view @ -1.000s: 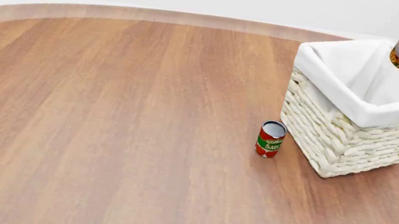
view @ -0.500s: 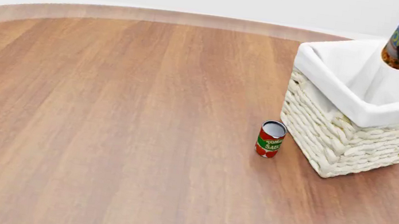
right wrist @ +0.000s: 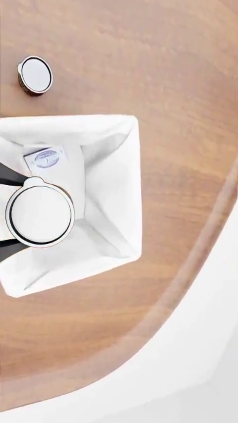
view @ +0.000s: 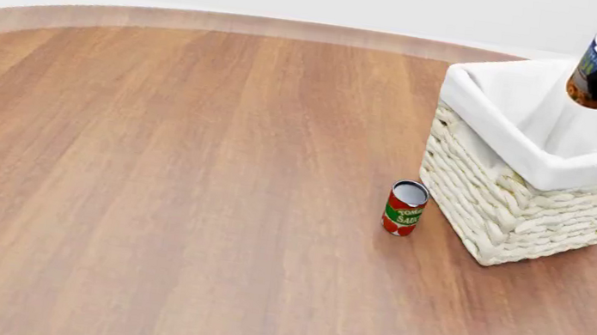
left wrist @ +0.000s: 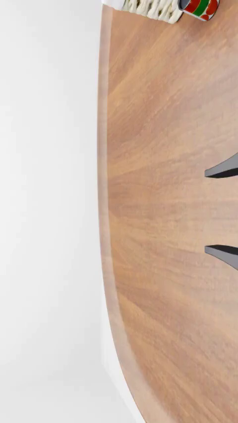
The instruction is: Pick up the alphabet soup and the cream cheese box, and put them in the basket.
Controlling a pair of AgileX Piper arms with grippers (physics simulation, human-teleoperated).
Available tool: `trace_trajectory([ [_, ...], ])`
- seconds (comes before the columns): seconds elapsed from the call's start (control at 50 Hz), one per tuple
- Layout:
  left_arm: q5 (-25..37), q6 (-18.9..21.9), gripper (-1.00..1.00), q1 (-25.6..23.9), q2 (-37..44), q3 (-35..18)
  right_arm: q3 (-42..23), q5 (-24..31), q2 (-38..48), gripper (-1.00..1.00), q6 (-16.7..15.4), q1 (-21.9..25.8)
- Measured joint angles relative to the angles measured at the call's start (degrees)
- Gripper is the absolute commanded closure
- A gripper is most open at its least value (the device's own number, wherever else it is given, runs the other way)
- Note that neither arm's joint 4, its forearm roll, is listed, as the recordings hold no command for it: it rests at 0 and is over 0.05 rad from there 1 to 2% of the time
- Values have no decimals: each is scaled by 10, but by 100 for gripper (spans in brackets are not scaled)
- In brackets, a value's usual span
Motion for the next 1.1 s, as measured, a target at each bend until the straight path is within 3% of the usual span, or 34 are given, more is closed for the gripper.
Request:
trace_trajectory([
  [0.52,0,0,-100,0,0,0,23,-36,54,100,-26,-2],
  [1.1,0,0,-100,0,0,0,-3,-51,118,100,-42,0],
])
